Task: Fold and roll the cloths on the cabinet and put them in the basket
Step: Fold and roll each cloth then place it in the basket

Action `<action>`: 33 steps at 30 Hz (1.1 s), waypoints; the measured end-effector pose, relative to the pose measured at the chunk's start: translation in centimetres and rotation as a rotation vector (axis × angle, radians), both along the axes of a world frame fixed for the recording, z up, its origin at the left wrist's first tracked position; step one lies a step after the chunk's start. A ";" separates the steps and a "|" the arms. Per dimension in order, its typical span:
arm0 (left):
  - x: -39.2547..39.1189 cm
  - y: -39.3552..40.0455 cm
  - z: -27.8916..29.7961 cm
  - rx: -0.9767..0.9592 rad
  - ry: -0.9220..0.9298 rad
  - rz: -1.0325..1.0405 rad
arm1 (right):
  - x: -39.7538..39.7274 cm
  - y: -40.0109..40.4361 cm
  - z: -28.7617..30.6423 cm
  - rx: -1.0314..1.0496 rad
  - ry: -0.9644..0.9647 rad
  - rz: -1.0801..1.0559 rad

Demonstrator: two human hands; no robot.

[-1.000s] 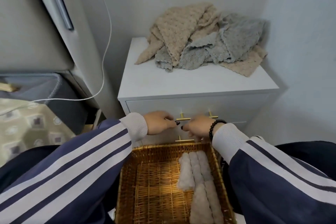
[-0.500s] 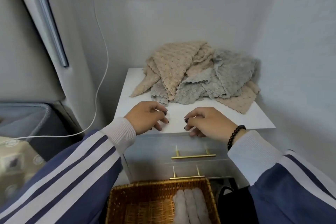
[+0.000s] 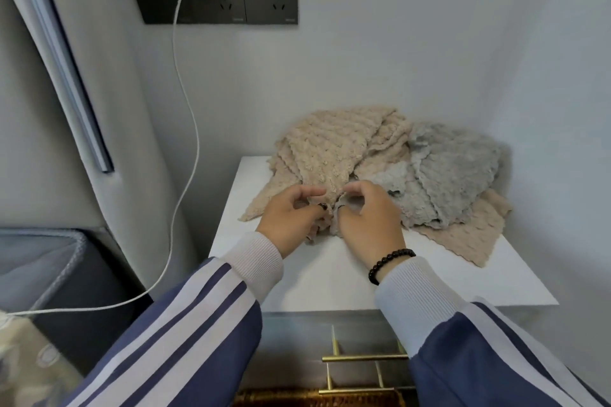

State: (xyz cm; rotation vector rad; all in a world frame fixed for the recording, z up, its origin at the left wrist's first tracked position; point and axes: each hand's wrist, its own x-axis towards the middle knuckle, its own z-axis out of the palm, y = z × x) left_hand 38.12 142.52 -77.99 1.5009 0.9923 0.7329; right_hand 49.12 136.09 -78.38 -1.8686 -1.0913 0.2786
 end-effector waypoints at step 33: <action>-1.5 -3.1 2.7 0.326 -0.341 0.076 | 1.7 -6.3 0.2 0.250 -0.143 0.036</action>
